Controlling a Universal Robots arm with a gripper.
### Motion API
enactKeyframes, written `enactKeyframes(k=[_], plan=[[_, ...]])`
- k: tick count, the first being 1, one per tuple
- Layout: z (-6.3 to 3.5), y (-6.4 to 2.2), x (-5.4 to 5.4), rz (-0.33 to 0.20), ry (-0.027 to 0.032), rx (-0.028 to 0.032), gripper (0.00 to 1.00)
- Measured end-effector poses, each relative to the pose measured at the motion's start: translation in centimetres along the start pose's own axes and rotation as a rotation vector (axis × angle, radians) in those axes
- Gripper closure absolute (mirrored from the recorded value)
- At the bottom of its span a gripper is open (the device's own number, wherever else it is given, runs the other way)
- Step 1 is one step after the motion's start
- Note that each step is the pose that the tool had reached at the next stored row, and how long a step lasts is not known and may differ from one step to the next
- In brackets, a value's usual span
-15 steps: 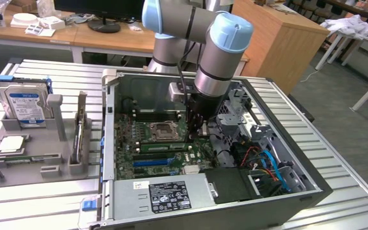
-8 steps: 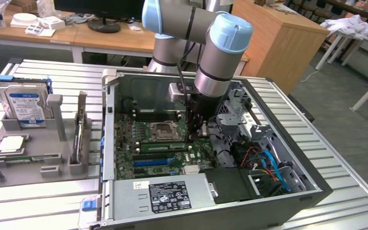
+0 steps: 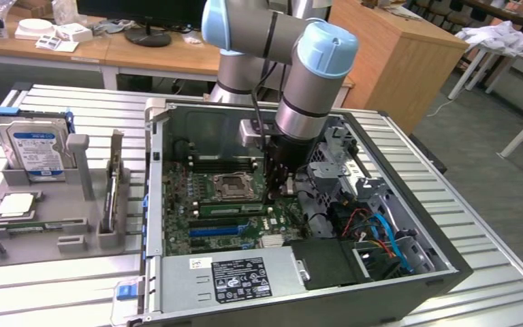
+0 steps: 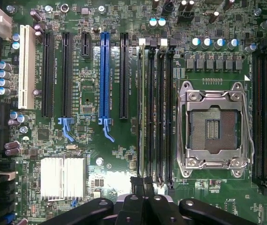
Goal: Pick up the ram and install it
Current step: 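Press down the ram until it locks into place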
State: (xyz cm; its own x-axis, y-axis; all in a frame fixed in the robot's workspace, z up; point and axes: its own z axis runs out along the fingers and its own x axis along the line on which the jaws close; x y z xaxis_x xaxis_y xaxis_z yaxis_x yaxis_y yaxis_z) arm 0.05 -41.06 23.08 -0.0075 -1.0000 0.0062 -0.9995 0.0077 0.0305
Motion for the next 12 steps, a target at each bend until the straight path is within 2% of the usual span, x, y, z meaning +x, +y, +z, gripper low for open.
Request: enactKeyframes(k=[12], plan=[[0.3,-0.01,0.0,0.0,0.0,0.0,0.89]])
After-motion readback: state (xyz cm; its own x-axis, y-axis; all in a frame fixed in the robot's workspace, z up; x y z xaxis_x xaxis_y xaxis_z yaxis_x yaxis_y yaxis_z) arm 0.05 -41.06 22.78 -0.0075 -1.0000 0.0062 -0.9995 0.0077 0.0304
